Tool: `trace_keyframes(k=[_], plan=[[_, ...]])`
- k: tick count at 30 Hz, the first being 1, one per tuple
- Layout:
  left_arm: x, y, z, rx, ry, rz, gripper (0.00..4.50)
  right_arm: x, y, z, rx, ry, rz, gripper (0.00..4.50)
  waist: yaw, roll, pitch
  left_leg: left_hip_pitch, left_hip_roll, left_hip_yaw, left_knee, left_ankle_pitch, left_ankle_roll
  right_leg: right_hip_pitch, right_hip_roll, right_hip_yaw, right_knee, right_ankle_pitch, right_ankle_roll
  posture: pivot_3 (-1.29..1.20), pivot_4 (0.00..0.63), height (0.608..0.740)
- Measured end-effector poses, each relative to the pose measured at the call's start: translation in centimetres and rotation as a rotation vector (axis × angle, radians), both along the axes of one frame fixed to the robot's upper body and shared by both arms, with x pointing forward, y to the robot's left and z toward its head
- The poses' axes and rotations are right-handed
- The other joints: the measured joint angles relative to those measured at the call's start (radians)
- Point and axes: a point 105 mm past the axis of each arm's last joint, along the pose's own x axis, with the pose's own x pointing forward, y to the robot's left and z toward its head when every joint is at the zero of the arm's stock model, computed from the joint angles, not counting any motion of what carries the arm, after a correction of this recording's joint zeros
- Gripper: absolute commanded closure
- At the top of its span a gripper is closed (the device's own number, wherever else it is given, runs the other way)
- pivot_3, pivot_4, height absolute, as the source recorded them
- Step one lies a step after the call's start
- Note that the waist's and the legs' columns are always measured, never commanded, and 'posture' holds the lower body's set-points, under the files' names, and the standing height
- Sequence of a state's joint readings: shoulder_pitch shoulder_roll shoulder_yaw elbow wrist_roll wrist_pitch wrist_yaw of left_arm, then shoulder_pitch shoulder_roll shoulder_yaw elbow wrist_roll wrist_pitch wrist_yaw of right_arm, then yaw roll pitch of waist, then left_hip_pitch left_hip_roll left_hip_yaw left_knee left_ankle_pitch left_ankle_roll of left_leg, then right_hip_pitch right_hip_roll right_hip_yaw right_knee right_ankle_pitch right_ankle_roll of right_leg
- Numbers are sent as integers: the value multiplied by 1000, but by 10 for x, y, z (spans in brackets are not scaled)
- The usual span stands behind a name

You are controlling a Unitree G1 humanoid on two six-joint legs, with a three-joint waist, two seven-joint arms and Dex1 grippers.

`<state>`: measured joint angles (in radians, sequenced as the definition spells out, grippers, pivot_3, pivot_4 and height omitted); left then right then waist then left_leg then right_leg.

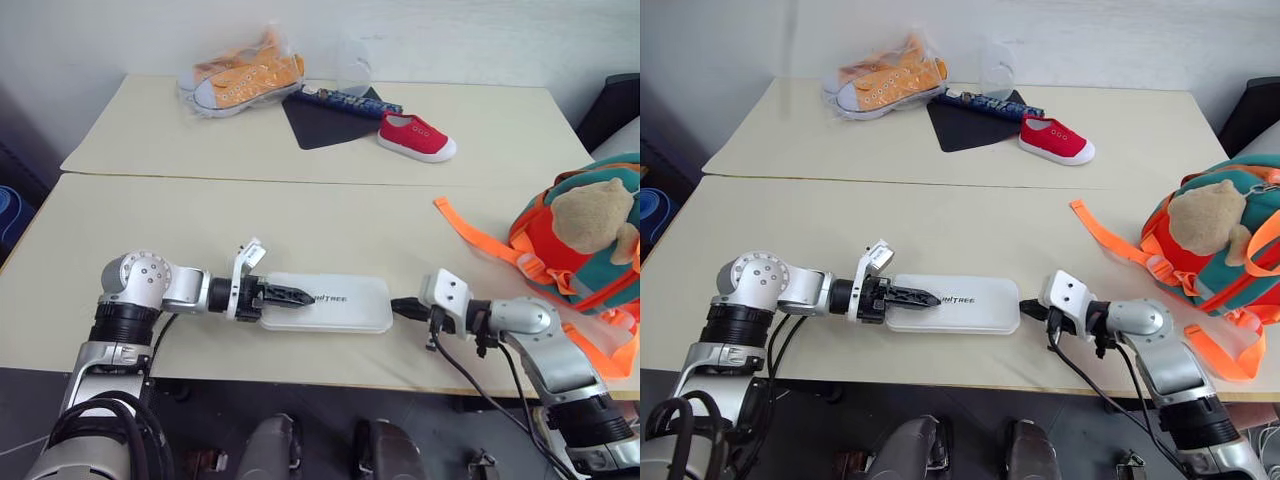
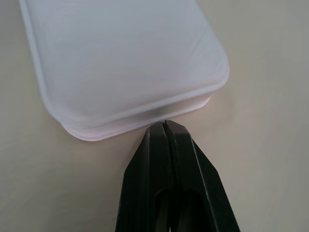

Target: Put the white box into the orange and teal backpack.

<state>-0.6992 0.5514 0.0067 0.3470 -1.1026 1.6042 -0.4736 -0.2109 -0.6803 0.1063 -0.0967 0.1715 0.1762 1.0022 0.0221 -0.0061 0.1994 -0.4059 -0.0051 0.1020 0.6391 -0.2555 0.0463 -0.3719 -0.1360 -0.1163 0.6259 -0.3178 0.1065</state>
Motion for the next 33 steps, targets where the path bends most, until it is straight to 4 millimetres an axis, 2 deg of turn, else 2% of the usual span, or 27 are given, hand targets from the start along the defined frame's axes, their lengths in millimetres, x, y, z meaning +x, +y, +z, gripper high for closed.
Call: trace_keyframes(k=[5, 7, 8, 9, 11, 15, 17, 20, 24, 28, 30, 33], plan=[[-8, -9, 13, -84, -19, -52, 3172, -11, -10, -4, 14, 24, -23, 4500, 2, -1, 0, 0, 1, 0, 1, 0, -1, 0, 1, 1, 0, 0, 0, 0, 150, 740], [-9, -12, 17, -90, -91, -53, 3270, -22, -15, -5, 55, 50, -50, 4103, 3, -1, 0, -1, 1, 0, 1, -1, -1, 0, 1, 1, -1, 0, 0, 0, 150, 740], [-9, -16, 18, -126, -188, -27, 3270, -31, -25, -5, 103, 75, -98, 3808, 3, -1, 0, 0, 1, 0, 0, -1, -1, 0, 1, 3, -2, 0, 0, 0, 150, 740], [-9, -16, 18, -133, -202, -22, 3270, -32, -28, -5, 110, 80, -109, 3663, 2, -1, 0, -1, 1, 0, 0, -1, -1, 0, 1, 3, -2, 0, 0, 0, 150, 740], [-9, -17, 27, -216, -401, 7, 3270, -42, -45, 2, 175, 57, -204, 3066, 3, -1, 0, -2, 1, 1, -2, -1, -1, -1, 2, 3, -4, 0, 0, 0, 150, 740], [-17, -17, 57, -286, -711, -94, 3270, -66, -85, 7, 191, 14, -423, 1742, 7, 0, 0, 0, 2, 3, -3, -3, -7, -1, 3, 5, -7, 0, 0, 0, 150, 740], [-13, -22, 61, -297, -837, -108, 3270, -83, -101, 6, 202, 15, -524, 1037, 9, 1, -1, 1, 1, 4, -5, -4, -7, -1, 2, 6, -7, 0, 0, 0, 150, 740], [-5, -29, 56, -271, -1000, -121, 3270, -105, -134, 10, 222, -14, -698, 18, 10, 1, -1, 1, 1, 6, -6, -5, -5, -2, 2, 7, -8, 0, 0, 0, 150, 740], [-1, -32, 43, -201, -1147, -185, 3270, -126, -178, 21, 273, -102, -927, 18, 0, 1, -1, 2, 2, 9, -8, -6, -5, -4, 2, 9, -8, 0, 0, 0, 150, 740], [-3, -37, 40, -221, -1182, -216, 3270, -135, -212, 24, 254, -174, -1065, 18, 0, 1, -1, 2, 3, 10, -7, -6, -3, -4, 2, 9, -7, 0, 0, 0, 150, 740], [-5, -37, 39, -228, -1184, -239, 3270, -122, -220, 34, 275, -220, -1053, 18, -5, 1, -1, 2, 3, 10, -7, -7, -2, -4, 2, 10, -7, 0, 0, 0, 150, 740], [-7, -39, 40, -239, -1184, -253, 3270, -89, -222, 57, 301, -284, -964, 18, -18, 2, -1, 3, 3, 12, -5, -5, 3, -4, 1, 11, -6, 0, 0, 0, 150, 740]])
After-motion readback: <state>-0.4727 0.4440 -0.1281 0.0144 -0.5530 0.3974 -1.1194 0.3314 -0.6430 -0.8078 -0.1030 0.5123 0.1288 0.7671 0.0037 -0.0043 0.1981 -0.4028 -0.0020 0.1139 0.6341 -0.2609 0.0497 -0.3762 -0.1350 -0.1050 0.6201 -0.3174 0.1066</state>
